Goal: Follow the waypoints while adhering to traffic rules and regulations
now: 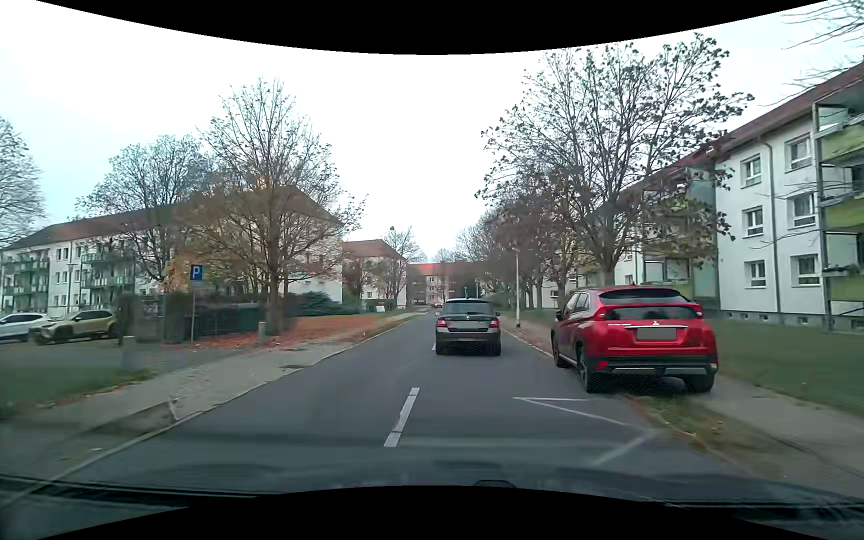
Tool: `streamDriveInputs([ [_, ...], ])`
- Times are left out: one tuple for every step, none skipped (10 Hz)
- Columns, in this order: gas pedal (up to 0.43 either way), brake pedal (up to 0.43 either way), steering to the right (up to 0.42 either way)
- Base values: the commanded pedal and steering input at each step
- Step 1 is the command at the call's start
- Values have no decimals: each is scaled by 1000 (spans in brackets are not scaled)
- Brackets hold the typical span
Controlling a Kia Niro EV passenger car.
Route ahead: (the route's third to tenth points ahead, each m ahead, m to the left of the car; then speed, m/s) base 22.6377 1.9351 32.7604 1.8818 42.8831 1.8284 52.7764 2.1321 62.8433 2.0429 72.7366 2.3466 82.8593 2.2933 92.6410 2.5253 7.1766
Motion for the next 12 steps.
streamDriveInputs([
  [157,0,-1],
  [157,0,-1],
  [169,0,-1],
  [169,0,-1],
  [169,0,0],
  [169,0,1],
  [169,0,2],
  [169,0,4],
  [169,0,7],
  [169,0,11],
  [169,0,14],
  [169,0,16],
])
